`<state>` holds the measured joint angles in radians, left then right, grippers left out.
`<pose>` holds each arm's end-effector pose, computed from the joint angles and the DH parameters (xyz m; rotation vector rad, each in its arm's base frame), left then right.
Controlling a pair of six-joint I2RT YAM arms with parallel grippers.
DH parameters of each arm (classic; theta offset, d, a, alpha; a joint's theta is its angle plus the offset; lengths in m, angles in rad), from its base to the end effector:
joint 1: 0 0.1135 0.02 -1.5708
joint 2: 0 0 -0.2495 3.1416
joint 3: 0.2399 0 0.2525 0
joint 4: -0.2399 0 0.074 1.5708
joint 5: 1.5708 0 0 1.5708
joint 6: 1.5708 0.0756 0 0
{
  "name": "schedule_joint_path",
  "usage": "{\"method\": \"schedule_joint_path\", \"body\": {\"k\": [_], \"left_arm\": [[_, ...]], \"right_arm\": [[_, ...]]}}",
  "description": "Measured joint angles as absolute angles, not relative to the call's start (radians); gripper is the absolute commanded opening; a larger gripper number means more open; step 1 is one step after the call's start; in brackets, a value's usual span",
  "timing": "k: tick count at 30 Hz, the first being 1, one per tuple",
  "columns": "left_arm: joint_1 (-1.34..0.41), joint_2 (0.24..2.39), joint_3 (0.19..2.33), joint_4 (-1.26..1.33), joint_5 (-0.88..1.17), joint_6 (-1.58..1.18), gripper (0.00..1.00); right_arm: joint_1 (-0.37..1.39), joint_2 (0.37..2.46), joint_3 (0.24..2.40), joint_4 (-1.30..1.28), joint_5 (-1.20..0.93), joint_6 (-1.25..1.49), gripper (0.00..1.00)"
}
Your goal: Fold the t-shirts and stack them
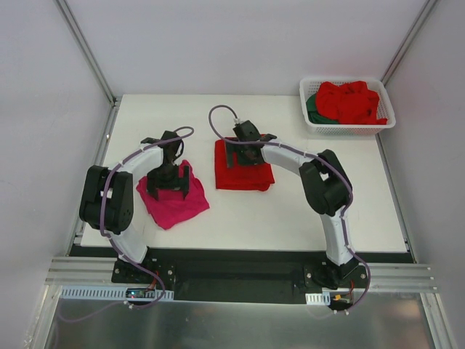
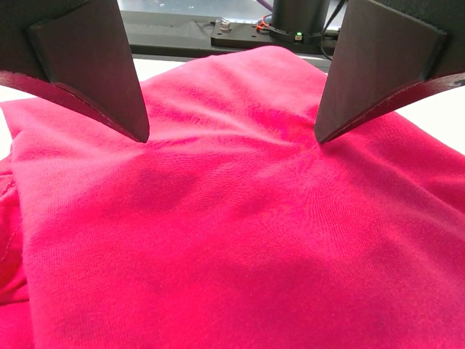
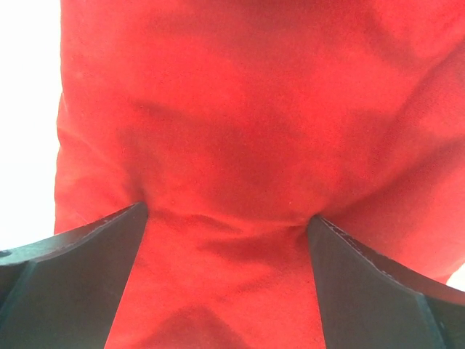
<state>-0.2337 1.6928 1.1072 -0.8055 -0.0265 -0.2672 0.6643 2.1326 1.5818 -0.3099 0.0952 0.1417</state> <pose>0.3066 -0.0709 0.1284 -0.0531 2.9604 -0.0281 0.3907 0.2968 0.1342 -0.5890 2.3696 0.2480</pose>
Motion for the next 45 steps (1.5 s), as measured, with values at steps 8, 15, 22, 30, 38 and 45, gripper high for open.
{"method": "schedule_joint_path", "body": {"k": [8,15,22,30,38,45], "left_arm": [[-0.234,1.681,1.107,-0.805,-0.017,-0.269,0.99],[-0.234,1.452,1.115,-0.824,-0.081,-0.308,0.99],[-0.183,1.23,1.113,-0.868,-0.139,-0.381,0.99],[-0.018,0.929,0.884,-0.876,-0.046,-0.475,0.99],[0.068,0.671,0.768,-0.862,0.135,-0.585,0.99],[0.178,0.613,0.614,-0.77,0.336,-0.674,0.99]], "right_arm": [[0.672,2.12,1.567,-0.315,0.117,0.142,0.96],[0.696,2.012,1.509,-0.404,0.139,0.13,0.96],[0.748,1.884,1.548,-0.408,0.111,0.066,0.96],[0.736,2.047,1.815,-0.39,-0.183,0.057,0.96],[0.711,2.267,1.879,-0.335,-0.543,0.169,0.96],[0.71,2.26,1.866,-0.327,-0.661,0.196,0.96]]}}
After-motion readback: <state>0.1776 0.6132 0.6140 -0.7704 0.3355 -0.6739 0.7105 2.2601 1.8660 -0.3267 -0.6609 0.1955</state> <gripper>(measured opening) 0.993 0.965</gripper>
